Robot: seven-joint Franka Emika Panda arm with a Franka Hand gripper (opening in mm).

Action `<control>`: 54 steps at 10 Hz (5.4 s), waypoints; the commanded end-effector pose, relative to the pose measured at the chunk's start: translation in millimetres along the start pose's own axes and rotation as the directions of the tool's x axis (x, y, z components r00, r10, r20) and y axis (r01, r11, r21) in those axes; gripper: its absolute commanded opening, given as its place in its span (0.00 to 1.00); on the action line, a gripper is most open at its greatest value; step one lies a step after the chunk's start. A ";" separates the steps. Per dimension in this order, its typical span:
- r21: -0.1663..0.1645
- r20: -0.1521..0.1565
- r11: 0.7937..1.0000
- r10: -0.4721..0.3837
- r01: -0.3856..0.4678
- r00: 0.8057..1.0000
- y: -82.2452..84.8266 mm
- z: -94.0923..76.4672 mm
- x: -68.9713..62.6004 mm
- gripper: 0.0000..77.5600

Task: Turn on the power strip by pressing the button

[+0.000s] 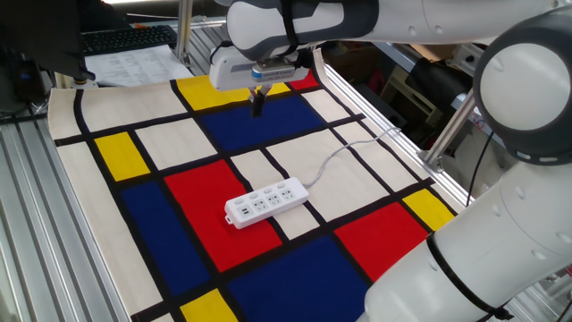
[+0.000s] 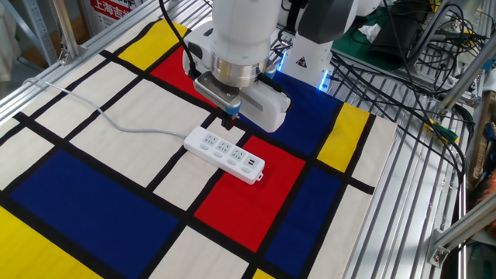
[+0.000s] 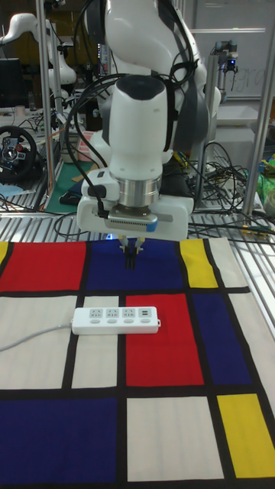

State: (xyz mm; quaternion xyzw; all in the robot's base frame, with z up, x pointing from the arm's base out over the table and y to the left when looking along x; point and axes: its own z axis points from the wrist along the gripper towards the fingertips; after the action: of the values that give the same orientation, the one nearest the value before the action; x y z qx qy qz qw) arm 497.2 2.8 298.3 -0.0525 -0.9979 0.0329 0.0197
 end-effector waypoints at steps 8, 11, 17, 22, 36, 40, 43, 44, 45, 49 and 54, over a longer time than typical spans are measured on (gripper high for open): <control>-0.002 0.008 1.000 -0.001 0.001 1.000 3.1 10.9 -3.9 0.00; 0.005 0.018 1.000 0.003 -0.003 1.000 6.2 28.2 -8.4 0.00; 0.003 0.024 1.000 -0.006 0.005 1.000 -2.0 44.2 -18.3 0.00; -0.044 0.053 0.999 -0.002 0.005 0.999 -7.6 87.2 12.0 0.00; 0.024 0.006 0.999 -0.035 0.035 0.999 -26.9 117.4 26.0 0.00; 0.128 -0.013 0.991 -0.034 0.035 0.999 -28.6 131.1 41.8 0.00; 0.116 -0.014 0.993 -0.027 0.028 1.000 -29.9 133.8 42.6 0.00; 0.107 -0.014 0.993 -0.038 0.039 0.999 -30.6 136.5 43.3 0.00; 0.103 -0.014 0.993 -0.059 0.060 0.998 -30.6 136.5 43.3 0.00; 0.080 -0.013 0.994 -0.077 0.078 0.997 -30.6 136.5 43.3 0.00; 0.096 -0.024 0.992 -0.082 0.084 0.996 -30.6 136.5 43.3 0.00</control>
State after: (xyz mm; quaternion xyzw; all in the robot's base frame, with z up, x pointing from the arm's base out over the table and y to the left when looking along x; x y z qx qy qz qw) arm 444.5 -31.5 165.0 -0.0099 -0.9968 0.0734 0.0293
